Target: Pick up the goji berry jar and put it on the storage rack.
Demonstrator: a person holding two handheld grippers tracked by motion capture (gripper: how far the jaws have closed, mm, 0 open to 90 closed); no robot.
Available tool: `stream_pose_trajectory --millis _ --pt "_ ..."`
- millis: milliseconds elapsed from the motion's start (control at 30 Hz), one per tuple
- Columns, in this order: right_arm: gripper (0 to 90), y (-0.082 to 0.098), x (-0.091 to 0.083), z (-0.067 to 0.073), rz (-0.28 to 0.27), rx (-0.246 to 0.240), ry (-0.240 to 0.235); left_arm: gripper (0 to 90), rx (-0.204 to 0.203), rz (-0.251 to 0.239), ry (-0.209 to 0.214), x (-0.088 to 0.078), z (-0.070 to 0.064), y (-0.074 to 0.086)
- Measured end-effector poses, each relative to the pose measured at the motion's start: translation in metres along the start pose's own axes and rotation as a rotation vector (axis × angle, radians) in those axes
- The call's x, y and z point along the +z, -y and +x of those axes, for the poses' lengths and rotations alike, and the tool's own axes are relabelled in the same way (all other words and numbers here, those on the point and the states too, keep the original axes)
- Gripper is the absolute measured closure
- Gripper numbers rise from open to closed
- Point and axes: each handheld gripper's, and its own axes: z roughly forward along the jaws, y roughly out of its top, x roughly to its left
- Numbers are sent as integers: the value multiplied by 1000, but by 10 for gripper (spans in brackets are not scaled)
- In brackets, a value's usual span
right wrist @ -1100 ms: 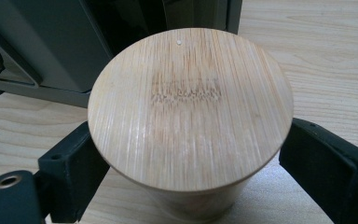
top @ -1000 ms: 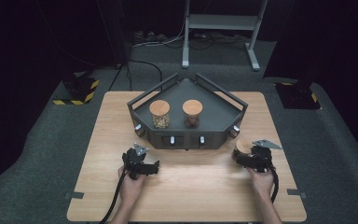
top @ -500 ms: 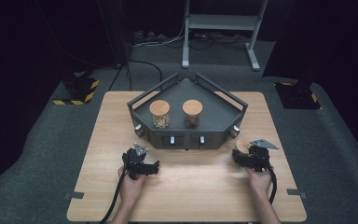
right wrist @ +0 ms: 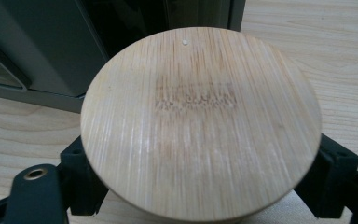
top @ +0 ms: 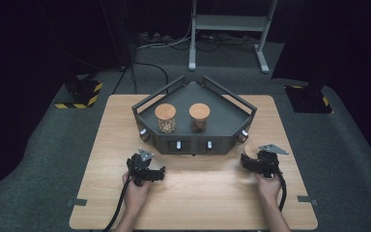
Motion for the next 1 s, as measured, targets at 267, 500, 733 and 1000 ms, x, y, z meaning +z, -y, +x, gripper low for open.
stream_pose_trajectory --millis 267,500,733,1000 --pt "239 0 1 2 -5 -14 4 13 0 0 1 0 0 0" --pt "248 0 2 3 -11 -18 14 13 0 0 0 0 0 0" --pt "254 0 2 4 -10 -26 21 13 0 0 0 0 0 0" --pt "258 0 1 5 -9 -35 26 13 -1 0 0 0 0 0"
